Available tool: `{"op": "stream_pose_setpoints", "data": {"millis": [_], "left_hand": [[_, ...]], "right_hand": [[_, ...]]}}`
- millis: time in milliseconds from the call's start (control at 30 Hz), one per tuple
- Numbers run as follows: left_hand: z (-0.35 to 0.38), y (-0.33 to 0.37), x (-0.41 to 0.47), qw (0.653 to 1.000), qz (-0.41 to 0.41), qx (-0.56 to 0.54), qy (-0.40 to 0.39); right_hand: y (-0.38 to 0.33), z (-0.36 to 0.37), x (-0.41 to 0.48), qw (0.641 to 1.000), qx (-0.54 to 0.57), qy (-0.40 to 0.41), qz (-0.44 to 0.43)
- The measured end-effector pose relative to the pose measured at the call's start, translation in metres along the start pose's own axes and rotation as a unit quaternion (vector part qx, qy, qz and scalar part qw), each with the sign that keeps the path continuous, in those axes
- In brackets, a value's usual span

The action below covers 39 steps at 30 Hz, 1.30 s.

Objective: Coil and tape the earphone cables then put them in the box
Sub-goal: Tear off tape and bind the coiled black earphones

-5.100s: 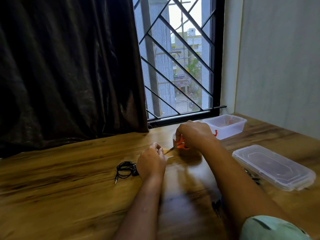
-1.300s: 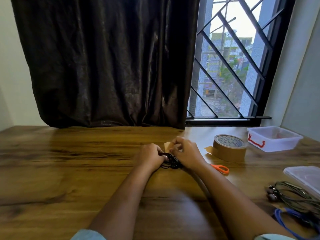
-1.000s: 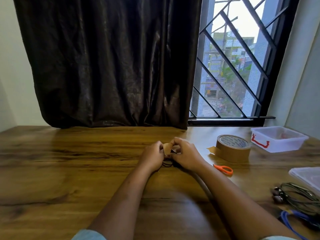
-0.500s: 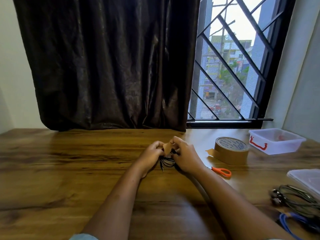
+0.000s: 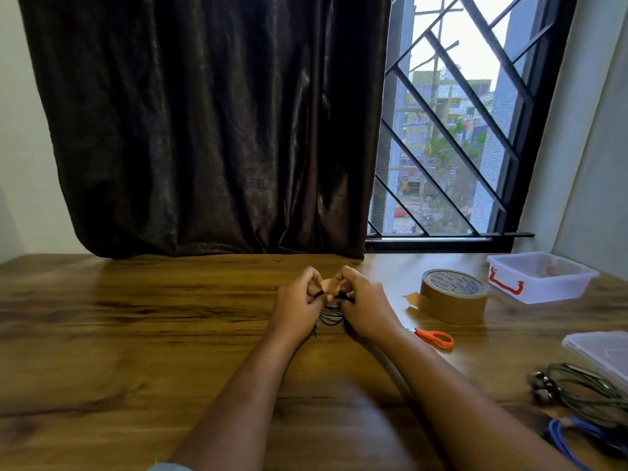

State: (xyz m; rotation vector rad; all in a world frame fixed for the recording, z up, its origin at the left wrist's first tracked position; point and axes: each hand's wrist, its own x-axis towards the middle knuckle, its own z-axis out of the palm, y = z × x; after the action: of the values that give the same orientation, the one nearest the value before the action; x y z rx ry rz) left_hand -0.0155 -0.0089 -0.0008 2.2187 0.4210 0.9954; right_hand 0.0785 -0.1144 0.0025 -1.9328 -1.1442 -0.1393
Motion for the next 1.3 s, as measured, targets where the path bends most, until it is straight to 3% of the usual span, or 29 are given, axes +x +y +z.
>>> {"op": "stream_pose_setpoints", "data": {"millis": [133,400,767,1300], "left_hand": [[0.0011,-0.0001,-0.0007,0.999,0.03,0.02,0.007],[-0.0016,0.0049,-0.0037,0.997,0.019,-0.068,0.001],[-0.0009,0.0024,-0.0054,0.993,0.11,0.038,0.021],[0.0035,-0.0011,-0.0013,0.991,0.098,0.066,0.069]], "right_hand": [[-0.0019,-0.0025,-0.0023,1.0,-0.003,0.008,0.004],[-0.0059,-0.0054,-0.0043,1.0,0.003,0.02,0.011],[0.0019,0.0012,0.001,1.0,-0.007,0.006,0.022],[-0.0034,-0.0007,0.001,1.0,-0.011,-0.004,-0.001]]}}
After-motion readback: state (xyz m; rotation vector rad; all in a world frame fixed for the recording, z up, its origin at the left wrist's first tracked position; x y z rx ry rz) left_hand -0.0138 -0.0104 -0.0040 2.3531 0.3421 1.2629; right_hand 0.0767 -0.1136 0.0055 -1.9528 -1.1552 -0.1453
